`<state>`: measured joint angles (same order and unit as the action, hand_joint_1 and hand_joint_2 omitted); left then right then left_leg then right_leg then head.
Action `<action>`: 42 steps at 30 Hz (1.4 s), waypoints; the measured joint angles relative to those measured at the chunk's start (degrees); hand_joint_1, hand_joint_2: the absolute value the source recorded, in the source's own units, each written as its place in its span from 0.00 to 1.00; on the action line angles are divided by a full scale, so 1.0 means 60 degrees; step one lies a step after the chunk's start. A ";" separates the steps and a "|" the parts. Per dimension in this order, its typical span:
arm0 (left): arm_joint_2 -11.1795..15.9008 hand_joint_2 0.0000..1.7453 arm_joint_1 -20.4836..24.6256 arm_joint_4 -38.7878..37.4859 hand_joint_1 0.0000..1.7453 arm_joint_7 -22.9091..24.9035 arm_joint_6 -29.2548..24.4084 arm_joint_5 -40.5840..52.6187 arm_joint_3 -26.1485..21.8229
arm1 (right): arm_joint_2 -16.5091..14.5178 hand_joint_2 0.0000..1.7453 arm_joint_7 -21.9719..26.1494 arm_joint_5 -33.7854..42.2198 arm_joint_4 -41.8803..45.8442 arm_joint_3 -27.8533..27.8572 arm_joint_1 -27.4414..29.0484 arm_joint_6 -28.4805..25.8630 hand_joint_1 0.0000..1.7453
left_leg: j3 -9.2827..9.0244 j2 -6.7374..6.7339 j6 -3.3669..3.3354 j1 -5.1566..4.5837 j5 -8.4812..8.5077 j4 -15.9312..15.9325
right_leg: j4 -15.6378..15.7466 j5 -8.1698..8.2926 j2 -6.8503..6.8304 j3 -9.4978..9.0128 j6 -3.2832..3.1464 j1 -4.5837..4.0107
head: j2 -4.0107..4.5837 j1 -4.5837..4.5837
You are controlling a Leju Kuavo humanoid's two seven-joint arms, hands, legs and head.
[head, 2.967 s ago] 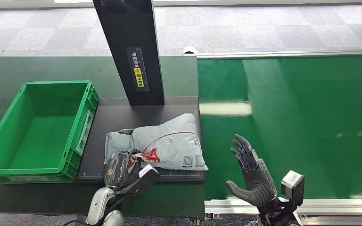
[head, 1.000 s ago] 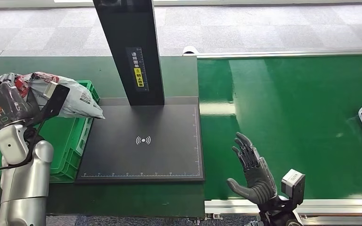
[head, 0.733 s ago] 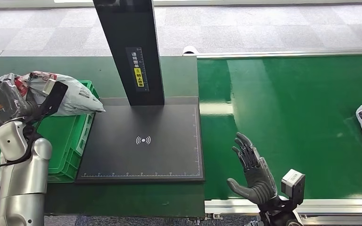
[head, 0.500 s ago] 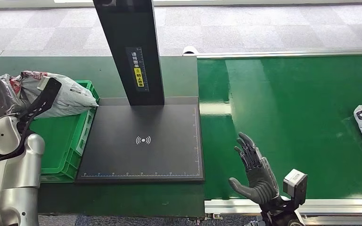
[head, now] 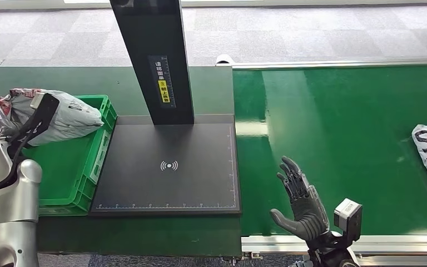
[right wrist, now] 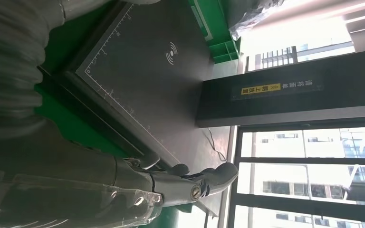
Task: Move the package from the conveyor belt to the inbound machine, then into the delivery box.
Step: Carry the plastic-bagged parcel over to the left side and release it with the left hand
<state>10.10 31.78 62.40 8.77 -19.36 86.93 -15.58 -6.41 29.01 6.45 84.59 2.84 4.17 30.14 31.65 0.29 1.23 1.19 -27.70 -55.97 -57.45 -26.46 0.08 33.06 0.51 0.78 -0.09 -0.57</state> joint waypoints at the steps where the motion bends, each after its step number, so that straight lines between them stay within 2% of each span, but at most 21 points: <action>1: 0.0000 1.00 -0.0011 -0.0029 1.00 0.0008 0.0024 0.0026 -0.0008 | -0.0002 1.00 -0.0004 0.0001 0.0000 0.0003 -0.0006 0.0000 0.00 | 0.0000 0.0000 0.0000 0.0000 0.0000 0.0000 | 0.0000 0.0000 0.0000 0.0000 0.0000 0.0000 | 0.0000 0.0000; 13: 0.0061 1.00 -0.0179 -0.0077 1.00 0.0028 0.0003 -0.0191 -0.0200 | -0.0006 1.00 -0.0019 0.0050 0.0000 0.0110 -0.0037 0.0001 0.00 | 0.0000 -0.0002 0.0000 0.0000 0.0000 0.0000 | 0.0000 0.0000 0.0000 0.0000 0.0000 0.0000 | 0.0000 0.0000; 14: 0.0070 1.00 -0.0211 -0.0042 0.95 0.0028 -0.0008 -0.0229 -0.0219 | -0.0007 1.00 -0.0018 0.0070 0.0000 0.0116 -0.0036 0.0004 0.00 | 0.0000 -0.0002 0.0000 0.0000 0.0000 0.0000 | 0.0000 0.0000 0.0000 0.0000 0.0000 0.0000 | 0.0000 -0.0001; 17: 0.0079 1.00 -0.0334 0.0132 0.21 0.0028 -0.0109 -0.0284 -0.0310 | -0.0010 1.00 -0.0016 0.0099 0.0000 0.0134 -0.0035 0.0026 0.00 | -0.0001 -0.0004 0.0000 0.0000 0.0000 0.0000 | 0.0000 0.0000 0.0001 0.0000 0.0000 0.0000 | 0.0000 0.0000; 18: 0.0077 1.00 -0.0394 0.0221 0.00 0.0028 -0.0173 -0.0281 -0.0342 | -0.0011 1.00 -0.0017 0.0101 0.0000 0.0138 -0.0034 0.0034 0.00 | -0.0001 -0.0004 0.0000 0.0000 0.0000 0.0000 | 0.0000 0.0000 0.0001 0.0001 0.0000 0.0000 | 0.0000 0.0001; 27: -0.0095 1.00 -0.0911 0.1152 0.00 -0.0039 -0.0302 -0.0099 -0.0485 | -0.0020 1.00 -0.0017 0.0158 0.0000 0.0138 -0.0029 0.0068 0.00 | -0.0002 -0.0001 0.0000 0.0000 0.0000 0.0000 | 0.0000 0.0000 0.0000 -0.0001 0.0000 0.0000 | 0.0000 0.0001; 33: -0.0148 1.00 -0.0954 0.1362 0.00 -0.0124 0.0137 0.0048 -0.0476 | -0.0053 1.00 -0.0011 0.0202 0.0000 0.0136 -0.0023 0.0112 0.00 | -0.0007 0.0000 0.0000 0.0000 0.0000 0.0000 | 0.0000 0.0000 0.0000 -0.0004 0.0000 0.0000 | 0.0000 -0.0001; 42: -0.0173 1.00 -0.0953 0.1421 0.00 -0.0125 0.0218 0.0127 -0.0456 | -0.0065 1.00 -0.0008 0.0203 0.0000 0.0137 -0.0023 0.0142 0.00 | -0.0010 -0.0002 0.0000 0.0000 0.0000 0.0000 | 0.0000 0.0000 0.0001 -0.0005 0.0000 0.0000 | 0.0000 0.0000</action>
<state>9.06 26.06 70.92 8.02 -18.05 87.69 -18.32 -6.80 28.96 7.67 84.59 3.66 4.04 30.99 31.59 0.28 1.23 1.19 -27.70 -55.97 -57.45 -26.45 0.08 33.03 0.51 0.78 -0.09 -0.57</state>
